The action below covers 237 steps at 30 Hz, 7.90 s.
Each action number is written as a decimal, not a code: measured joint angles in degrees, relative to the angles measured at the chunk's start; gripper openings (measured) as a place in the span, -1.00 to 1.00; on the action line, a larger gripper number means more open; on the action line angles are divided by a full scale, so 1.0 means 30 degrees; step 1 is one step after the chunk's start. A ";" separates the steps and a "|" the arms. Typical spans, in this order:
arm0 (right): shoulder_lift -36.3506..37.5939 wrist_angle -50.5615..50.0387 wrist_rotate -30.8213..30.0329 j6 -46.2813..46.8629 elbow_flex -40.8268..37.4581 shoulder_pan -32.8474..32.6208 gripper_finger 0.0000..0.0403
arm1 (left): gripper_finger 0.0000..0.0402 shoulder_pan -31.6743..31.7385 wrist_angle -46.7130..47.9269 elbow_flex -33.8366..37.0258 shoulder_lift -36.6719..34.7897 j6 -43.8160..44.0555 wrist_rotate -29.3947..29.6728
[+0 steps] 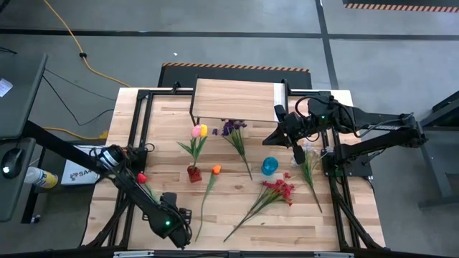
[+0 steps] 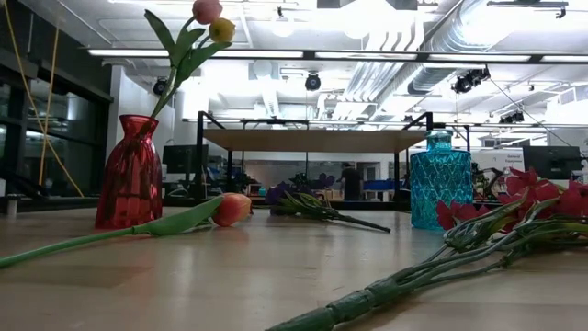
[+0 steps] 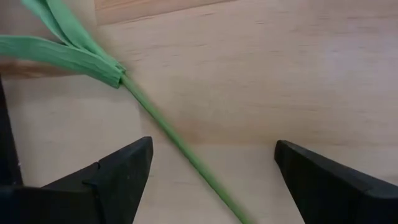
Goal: Pick and place flowers into a vace then onto a shelf
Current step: Put the red flower into the red vase
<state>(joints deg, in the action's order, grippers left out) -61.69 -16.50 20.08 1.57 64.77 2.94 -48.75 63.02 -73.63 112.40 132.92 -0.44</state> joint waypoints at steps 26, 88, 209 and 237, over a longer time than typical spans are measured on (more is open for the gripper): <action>0.0000 -0.0132 0.0015 -0.0040 0.0000 0.0007 -1.00 | 0.87 -0.0015 0.0075 0.0038 0.0181 -0.0510 0.0711; 0.0007 -0.0282 0.0947 0.1475 0.0000 -0.1523 -1.00 | -0.90 0.0270 -0.3237 -0.0020 0.1208 0.1189 -0.0917; 0.0015 -0.0289 -0.0529 0.0819 0.0000 -0.1494 -1.00 | -0.90 -0.2004 0.7564 0.3822 -0.9058 -0.5217 3.0200; 0.0015 -0.0274 -0.2157 0.0820 0.0000 -0.1494 -1.00 | -0.90 -0.0306 -0.4637 0.8701 -0.9043 -1.0374 3.0183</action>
<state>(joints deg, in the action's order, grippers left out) -61.65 -17.32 13.61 4.04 64.77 -1.54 -49.67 49.11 -47.53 85.27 101.80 90.11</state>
